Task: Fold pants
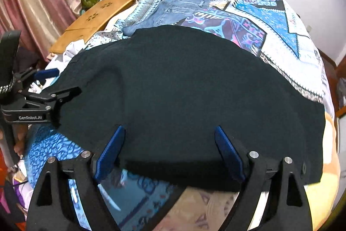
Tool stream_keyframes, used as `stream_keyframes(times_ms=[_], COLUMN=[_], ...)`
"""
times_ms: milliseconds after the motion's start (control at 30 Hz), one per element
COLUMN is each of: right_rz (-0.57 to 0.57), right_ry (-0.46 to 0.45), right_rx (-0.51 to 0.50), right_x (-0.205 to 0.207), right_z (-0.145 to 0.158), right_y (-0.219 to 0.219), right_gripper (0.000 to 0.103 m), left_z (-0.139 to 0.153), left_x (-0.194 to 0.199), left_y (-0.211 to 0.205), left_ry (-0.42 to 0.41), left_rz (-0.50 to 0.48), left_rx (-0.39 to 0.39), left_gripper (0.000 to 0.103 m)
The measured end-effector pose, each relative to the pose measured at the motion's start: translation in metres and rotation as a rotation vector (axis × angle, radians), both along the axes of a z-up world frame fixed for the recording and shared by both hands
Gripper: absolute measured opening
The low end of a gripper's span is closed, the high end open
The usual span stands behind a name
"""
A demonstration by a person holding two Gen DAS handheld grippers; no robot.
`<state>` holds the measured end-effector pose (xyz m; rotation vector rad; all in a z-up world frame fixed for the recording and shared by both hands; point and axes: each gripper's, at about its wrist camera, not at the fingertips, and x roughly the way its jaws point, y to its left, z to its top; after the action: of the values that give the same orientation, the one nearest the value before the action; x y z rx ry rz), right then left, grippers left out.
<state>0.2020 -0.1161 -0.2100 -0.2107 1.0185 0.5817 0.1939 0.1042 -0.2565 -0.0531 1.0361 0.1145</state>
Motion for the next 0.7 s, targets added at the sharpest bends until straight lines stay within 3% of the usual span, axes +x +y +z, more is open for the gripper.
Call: stream_keyframes(times_ms=[233,400,600,700], right_rz=[-0.07,-0.23,-0.44,-0.535], right_ry=[-0.05,-0.106,-0.06,-0.053], right_rx=[0.051,0.076,0.199,0.216], right_x=[-0.013,-0.019,-0.025,-0.031], right_z=[0.016,0.026,0.018,0.009], right_y=[-0.032,-0.084,-0.159,-0.189], right_gripper=[0.083,0.083,0.083,0.083], left_z=[0.025,0.038,0.03,0.022], left_x=[-0.013,-0.001,0.03,0.044], left_y=[-0.009,-0.018,-0.048,-0.07], left_ry=[-0.02,-0.024,0.006,0.034], left_rz=[-0.027,-0.056,-0.078,-0.11], left_rx=[0.058,0.015,-0.019,-0.033], left_gripper=[0.098,0.098,0.098,0.098])
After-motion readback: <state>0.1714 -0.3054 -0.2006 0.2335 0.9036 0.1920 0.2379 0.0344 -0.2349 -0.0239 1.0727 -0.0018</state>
